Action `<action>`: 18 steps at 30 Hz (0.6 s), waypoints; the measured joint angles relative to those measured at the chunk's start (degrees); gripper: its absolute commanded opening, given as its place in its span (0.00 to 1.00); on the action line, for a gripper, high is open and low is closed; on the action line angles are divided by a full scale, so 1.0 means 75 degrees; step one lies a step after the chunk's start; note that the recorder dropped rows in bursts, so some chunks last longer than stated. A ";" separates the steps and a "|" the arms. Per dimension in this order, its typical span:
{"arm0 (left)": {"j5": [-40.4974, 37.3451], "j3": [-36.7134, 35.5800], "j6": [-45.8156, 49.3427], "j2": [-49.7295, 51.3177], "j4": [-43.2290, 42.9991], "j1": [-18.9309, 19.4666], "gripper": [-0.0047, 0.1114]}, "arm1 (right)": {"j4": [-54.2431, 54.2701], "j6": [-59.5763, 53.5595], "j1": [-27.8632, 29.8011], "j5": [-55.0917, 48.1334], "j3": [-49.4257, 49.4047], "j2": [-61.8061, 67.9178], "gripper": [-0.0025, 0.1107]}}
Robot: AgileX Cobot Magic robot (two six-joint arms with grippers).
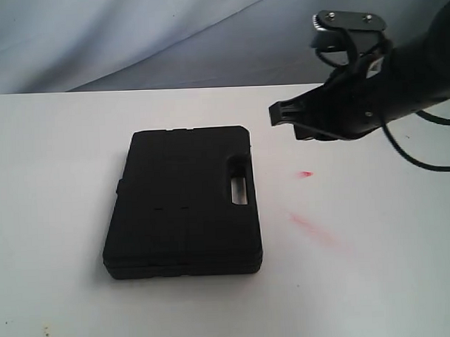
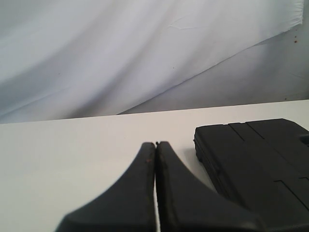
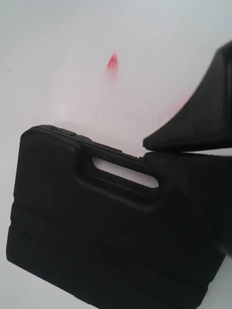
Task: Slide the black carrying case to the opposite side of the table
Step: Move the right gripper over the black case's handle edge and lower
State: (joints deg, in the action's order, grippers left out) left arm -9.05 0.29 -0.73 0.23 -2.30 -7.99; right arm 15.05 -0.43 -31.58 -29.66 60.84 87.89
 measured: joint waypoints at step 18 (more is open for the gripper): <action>0.0000 0.0000 0.0000 0.0000 0.0000 0.0000 0.04 | -0.1378 0.2691 -0.0497 -0.3357 0.3597 0.3209 0.02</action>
State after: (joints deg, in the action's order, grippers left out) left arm -9.05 0.29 -0.73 0.23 -2.30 -7.99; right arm 4.72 19.75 -35.31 -54.84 87.82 111.95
